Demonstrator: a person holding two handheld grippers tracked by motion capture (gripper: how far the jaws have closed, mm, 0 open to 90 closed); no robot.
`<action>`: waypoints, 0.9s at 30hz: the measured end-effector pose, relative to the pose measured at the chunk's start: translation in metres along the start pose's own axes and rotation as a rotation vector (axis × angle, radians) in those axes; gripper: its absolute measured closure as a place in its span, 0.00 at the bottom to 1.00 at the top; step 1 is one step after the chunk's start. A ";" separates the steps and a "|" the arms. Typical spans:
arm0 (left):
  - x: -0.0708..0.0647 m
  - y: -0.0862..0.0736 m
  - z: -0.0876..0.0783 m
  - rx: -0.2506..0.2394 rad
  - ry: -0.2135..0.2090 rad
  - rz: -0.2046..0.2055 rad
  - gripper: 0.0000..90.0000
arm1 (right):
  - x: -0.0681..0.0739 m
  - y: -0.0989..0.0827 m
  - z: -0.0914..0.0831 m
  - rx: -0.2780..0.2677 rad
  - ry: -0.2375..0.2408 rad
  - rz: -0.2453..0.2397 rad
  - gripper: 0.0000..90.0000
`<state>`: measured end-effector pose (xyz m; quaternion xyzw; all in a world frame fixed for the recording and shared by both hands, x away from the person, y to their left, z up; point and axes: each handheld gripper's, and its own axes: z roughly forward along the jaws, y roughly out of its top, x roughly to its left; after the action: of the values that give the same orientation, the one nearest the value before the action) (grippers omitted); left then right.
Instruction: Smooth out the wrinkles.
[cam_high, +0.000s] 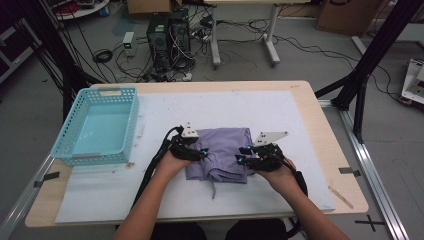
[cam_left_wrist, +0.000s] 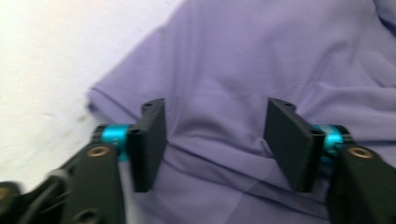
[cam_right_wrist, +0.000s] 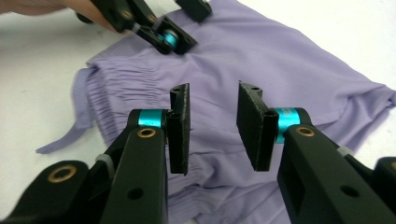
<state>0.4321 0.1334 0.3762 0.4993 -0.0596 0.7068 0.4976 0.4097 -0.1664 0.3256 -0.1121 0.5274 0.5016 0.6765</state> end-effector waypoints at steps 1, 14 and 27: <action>0.002 0.000 -0.004 -0.018 -0.008 -0.017 0.41 | -0.001 0.000 0.000 -0.001 -0.002 0.007 0.74; 0.009 0.005 -0.041 -0.225 -0.089 -0.090 0.36 | -0.042 0.004 0.030 0.030 -0.116 0.071 0.66; 0.013 -0.001 -0.051 -0.254 -0.093 -0.104 0.34 | -0.074 -0.005 0.038 0.120 -0.190 0.143 0.69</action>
<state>0.4000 0.1719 0.3610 0.4669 -0.1460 0.6429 0.5893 0.4406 -0.1842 0.4007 0.0143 0.4965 0.5245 0.6915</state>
